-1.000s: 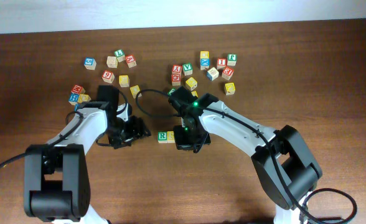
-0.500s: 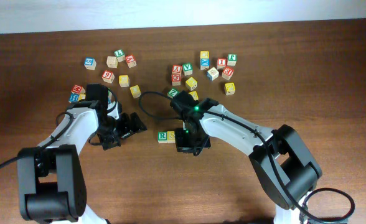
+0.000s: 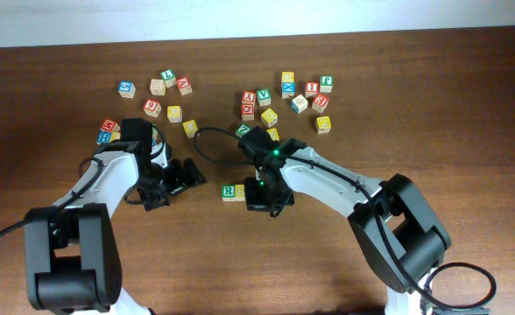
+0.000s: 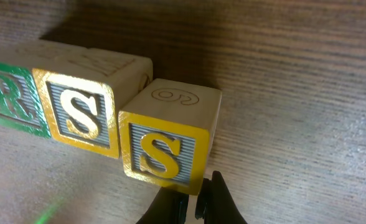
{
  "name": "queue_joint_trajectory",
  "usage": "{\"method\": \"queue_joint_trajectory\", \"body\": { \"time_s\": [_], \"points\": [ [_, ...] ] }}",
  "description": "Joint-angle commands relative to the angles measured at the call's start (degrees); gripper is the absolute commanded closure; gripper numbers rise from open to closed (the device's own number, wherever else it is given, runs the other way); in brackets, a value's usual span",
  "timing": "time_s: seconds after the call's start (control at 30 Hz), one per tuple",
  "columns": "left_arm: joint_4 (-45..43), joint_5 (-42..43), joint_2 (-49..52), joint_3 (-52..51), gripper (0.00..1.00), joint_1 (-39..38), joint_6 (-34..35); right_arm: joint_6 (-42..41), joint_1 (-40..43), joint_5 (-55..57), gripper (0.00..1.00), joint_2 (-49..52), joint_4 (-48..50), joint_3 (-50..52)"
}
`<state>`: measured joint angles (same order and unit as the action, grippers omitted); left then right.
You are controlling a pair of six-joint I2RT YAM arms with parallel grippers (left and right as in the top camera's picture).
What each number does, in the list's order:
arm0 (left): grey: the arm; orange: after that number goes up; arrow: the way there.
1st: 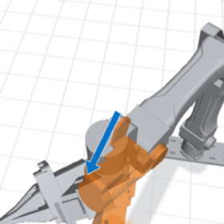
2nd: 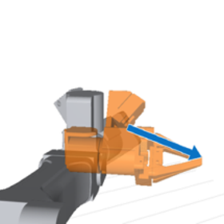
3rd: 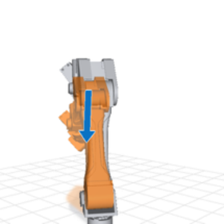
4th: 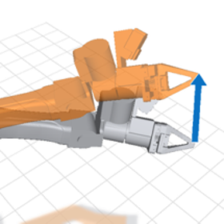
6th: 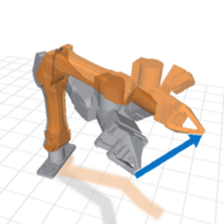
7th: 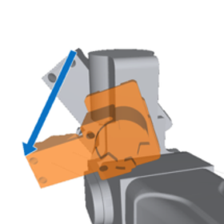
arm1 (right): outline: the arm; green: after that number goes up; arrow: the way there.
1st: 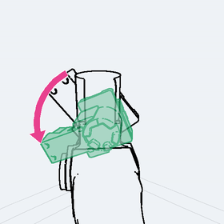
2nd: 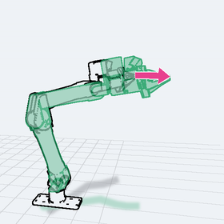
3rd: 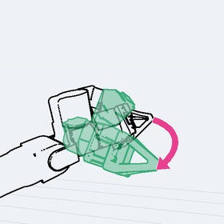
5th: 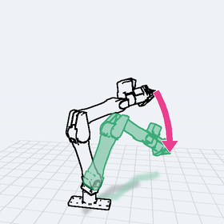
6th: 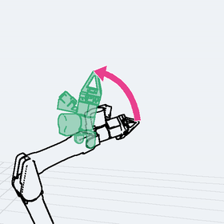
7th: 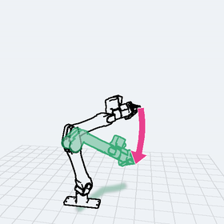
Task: Spell out RSS
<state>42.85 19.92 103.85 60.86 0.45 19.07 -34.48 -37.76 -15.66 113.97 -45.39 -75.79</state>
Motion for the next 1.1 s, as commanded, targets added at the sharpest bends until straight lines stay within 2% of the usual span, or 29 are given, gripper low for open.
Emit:
{"method": "queue_joint_trajectory", "body": {
  "time_s": [0.0,0.83,0.9,0.97,1.07],
  "points": [
    [0.31,-3.72,2.21,-1.9,0.01,0.52,0.15,0.42,-0.11,1.33,0.96,0.85,0.66,0.59],
    [0.39,-3.72,2.21,-1.9,0.0,0.48,0.15,0.98,-0.11,-0.42,0.96,0.81,2.12,0.0],
    [0.52,-3.69,2.21,-1.9,0.08,0.48,0.15,1.01,-0.07,-0.37,0.96,0.72,1.14,-0.98],
    [0.81,-3.69,2.21,-1.9,0.21,0.48,0.13,1.18,-0.04,-0.33,0.96,0.61,-0.76,-2.73],
    [1.29,-3.69,2.21,-1.9,0.35,0.48,0.13,1.22,0.02,0.33,0.96,0.31,-3.96,-5.4]
  ]
}}
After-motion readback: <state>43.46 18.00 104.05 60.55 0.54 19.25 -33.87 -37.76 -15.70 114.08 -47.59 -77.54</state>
